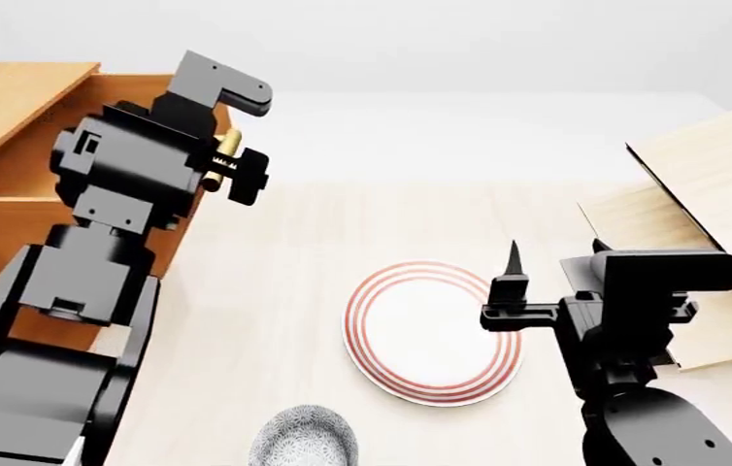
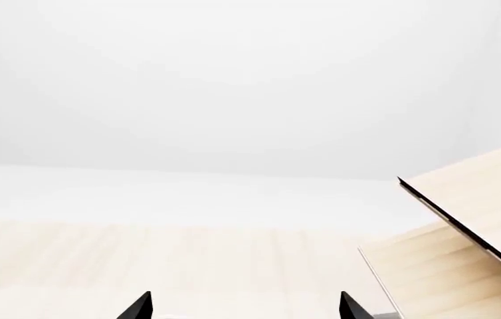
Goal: Open the top drawer of the cabinet and put the bowl in it.
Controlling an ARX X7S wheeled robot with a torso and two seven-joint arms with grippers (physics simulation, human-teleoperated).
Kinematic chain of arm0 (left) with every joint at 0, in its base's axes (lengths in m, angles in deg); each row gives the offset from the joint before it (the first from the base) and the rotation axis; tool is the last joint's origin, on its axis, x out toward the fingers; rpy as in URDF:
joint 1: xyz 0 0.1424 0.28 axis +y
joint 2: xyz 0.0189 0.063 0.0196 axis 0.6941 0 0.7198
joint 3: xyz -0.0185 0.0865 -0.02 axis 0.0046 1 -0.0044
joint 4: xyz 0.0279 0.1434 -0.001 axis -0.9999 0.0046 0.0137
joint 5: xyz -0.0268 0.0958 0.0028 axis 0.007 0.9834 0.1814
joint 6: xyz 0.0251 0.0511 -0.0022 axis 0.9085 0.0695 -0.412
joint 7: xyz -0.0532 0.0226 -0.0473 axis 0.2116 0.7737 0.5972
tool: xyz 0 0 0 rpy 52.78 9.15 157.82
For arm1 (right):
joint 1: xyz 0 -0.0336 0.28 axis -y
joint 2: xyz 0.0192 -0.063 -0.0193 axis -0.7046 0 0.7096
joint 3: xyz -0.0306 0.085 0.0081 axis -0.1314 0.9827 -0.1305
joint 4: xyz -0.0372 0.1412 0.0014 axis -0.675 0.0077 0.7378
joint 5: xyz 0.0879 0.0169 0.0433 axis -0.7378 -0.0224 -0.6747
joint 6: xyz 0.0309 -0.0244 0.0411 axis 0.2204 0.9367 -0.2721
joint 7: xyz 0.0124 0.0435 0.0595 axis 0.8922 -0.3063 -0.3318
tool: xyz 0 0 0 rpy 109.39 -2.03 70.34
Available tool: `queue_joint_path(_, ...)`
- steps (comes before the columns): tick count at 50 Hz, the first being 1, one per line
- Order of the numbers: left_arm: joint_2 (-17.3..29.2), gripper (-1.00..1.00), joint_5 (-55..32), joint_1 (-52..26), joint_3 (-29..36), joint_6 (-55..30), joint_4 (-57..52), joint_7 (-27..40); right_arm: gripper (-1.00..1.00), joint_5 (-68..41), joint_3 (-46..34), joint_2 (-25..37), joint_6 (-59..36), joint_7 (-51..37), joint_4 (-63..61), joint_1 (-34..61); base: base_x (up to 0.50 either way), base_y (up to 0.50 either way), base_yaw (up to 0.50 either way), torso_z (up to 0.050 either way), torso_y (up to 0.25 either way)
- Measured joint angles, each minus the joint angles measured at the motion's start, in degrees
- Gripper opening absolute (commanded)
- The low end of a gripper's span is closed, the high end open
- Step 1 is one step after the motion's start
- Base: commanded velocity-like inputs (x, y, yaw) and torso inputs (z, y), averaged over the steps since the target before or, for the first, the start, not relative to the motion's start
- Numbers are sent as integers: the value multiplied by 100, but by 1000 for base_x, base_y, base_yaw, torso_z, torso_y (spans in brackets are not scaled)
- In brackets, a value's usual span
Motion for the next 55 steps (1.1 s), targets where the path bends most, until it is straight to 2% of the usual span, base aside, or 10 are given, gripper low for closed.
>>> queue_joint_path(12,-92,100,-370,199,-59,-161,-543,473,100,-22,5,10,34,-6,-3,-15,-21,0,7,0,4)
queue_joint_path(55,-211,100,-134,573,-82,-1242,-1940,353,100,-113,-13,58,109,-50,52,-30,-9,-1,2,0,4)
